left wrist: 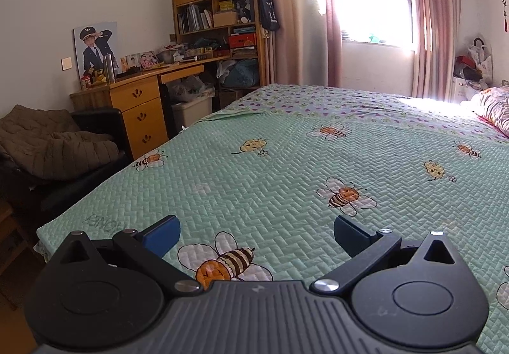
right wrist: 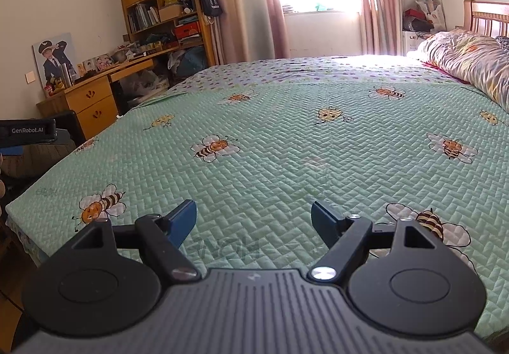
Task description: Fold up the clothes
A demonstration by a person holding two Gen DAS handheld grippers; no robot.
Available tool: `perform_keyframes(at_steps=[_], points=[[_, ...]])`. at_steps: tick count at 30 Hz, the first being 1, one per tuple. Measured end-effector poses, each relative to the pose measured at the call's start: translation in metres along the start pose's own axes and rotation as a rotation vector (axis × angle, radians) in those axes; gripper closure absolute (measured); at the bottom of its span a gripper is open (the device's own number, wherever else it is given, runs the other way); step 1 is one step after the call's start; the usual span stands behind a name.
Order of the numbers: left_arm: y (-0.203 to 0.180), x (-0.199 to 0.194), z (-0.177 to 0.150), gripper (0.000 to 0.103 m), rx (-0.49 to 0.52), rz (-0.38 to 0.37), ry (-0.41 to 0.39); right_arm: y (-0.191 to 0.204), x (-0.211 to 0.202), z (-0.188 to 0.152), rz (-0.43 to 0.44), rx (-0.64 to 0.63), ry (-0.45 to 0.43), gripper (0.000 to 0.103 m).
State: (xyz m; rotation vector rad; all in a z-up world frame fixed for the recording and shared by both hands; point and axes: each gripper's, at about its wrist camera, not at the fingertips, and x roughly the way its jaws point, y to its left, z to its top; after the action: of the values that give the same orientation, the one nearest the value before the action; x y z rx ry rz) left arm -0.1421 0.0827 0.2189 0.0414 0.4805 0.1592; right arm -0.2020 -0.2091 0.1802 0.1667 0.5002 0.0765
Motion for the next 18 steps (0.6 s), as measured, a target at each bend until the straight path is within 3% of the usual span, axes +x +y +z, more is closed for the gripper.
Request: perform_keyframes(at_steps=[4,10,18], points=[[0.0059,0.0029,0.0003,0.0,-0.033,-0.018,0.01,-0.0007,-0.0007,-0.0021,-0.005,-0.007,0.001,0.023],[0.0068,0.0001,-0.0025,0.001,-0.025,0.017,-0.021,-0.0028,-0.0008,-0.0036,-0.006,-0.008,0.006,0.023],[0.0036,0.0004,0.001,0.001,-0.025,-0.016,-0.001,-0.002,-0.0009,-0.004,-0.003,-0.003,0.01,0.023]])
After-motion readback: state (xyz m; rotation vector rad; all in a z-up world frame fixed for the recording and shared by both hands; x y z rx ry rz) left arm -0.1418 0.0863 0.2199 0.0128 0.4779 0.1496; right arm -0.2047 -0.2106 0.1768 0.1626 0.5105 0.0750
